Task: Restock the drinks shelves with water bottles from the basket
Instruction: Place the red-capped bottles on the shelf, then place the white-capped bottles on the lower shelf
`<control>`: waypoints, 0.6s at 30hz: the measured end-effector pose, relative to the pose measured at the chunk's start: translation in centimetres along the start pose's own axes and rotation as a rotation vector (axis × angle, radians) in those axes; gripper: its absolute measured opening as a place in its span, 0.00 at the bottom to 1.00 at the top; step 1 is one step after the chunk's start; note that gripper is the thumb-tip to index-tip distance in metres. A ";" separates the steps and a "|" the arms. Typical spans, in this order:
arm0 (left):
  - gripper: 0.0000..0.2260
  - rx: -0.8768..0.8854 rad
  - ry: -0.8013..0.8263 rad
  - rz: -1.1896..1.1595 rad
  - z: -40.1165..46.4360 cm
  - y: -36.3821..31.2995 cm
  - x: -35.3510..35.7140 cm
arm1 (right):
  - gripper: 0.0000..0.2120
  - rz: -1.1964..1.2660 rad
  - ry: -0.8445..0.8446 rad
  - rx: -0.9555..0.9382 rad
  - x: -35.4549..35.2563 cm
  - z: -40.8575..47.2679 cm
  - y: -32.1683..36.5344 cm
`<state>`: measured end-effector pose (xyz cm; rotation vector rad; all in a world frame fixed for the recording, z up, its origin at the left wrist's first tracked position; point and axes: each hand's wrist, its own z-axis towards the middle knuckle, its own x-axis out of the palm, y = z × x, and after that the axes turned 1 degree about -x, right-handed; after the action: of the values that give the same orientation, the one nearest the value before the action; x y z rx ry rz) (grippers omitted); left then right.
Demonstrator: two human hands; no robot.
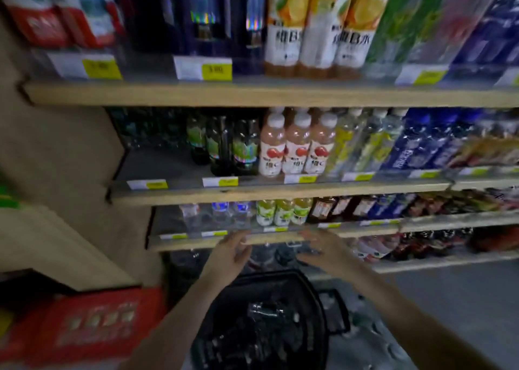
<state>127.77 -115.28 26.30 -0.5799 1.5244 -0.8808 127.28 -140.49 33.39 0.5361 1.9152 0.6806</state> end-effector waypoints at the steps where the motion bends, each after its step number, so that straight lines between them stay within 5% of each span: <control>1: 0.16 -0.074 0.022 -0.059 -0.9 1.0 1.9 | 0.29 0.025 0.054 0.032 1.0 0.0 -2.6; 9: 0.20 -0.500 0.122 -0.073 -5.2 10.7 14.6 | 0.31 0.096 0.212 0.248 10.5 3.7 -18.4; 18: 0.21 -0.584 0.170 -0.060 -2.7 30.4 30.9 | 0.33 0.048 0.166 0.254 29.1 15.4 -35.8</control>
<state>124.23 -121.18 -16.63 -0.9933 1.9404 -0.5281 126.90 -145.31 -14.99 0.7050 2.1673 0.5280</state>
